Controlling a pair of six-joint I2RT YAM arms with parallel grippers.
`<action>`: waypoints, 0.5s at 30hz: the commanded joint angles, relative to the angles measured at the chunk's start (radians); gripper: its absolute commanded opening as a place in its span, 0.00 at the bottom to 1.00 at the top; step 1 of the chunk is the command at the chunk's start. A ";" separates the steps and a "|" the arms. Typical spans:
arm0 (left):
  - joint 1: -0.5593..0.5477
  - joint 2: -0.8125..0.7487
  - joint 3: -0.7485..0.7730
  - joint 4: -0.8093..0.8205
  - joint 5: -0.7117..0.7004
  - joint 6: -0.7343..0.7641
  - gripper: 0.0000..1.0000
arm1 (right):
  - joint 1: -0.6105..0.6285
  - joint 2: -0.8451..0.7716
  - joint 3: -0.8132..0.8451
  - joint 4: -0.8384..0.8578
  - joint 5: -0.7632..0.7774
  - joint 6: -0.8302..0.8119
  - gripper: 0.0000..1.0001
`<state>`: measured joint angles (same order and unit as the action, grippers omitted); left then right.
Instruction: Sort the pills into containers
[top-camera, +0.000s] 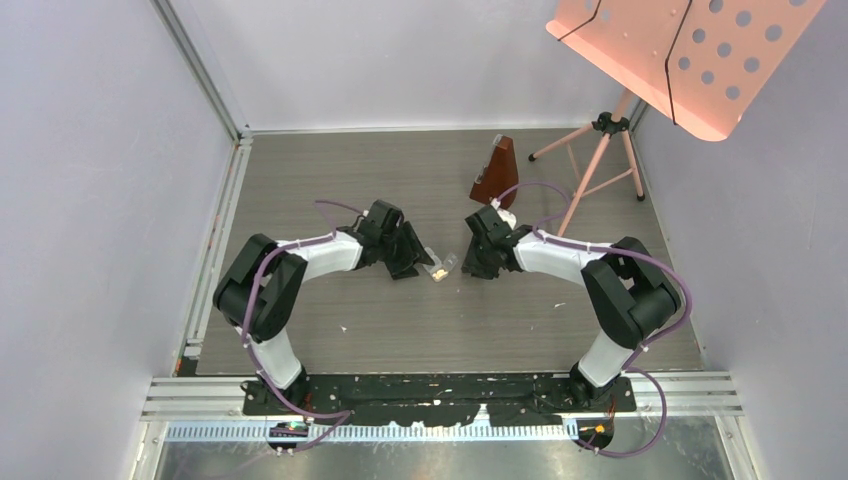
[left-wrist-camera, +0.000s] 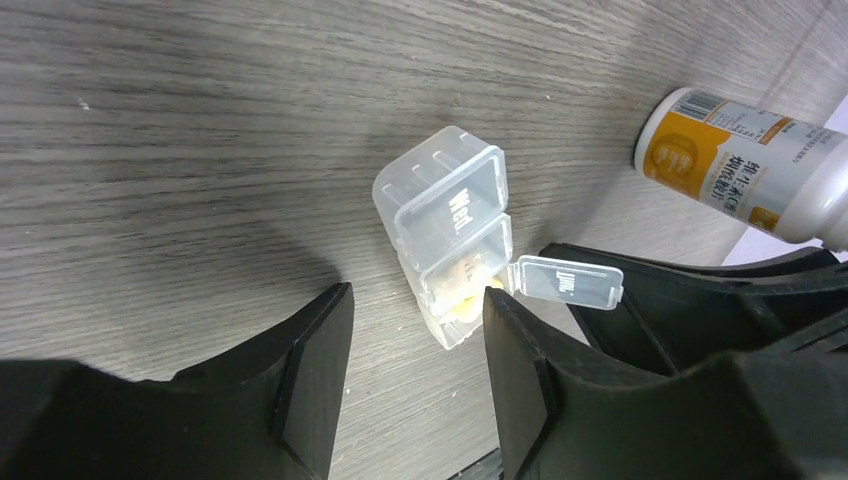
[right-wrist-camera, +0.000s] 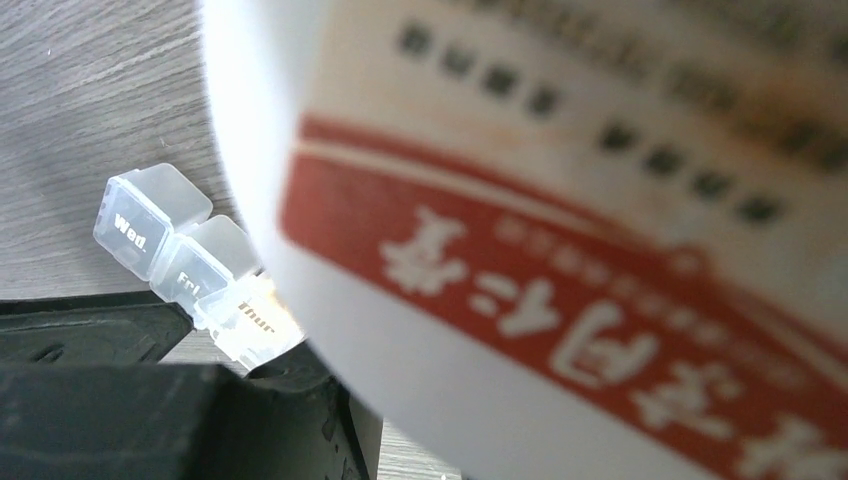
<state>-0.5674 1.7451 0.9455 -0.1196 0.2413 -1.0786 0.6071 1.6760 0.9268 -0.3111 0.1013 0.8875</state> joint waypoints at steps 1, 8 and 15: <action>0.001 0.012 -0.015 0.068 -0.036 -0.053 0.53 | -0.010 0.018 -0.005 0.019 -0.049 -0.038 0.34; -0.010 0.028 -0.031 0.106 -0.051 -0.081 0.53 | -0.036 0.006 -0.026 0.029 -0.087 -0.065 0.34; -0.012 0.031 -0.048 0.146 -0.061 -0.079 0.54 | -0.048 0.007 -0.033 0.042 -0.134 -0.079 0.34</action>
<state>-0.5751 1.7634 0.9184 -0.0166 0.2222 -1.1526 0.5671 1.6764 0.9134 -0.2790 0.0021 0.8349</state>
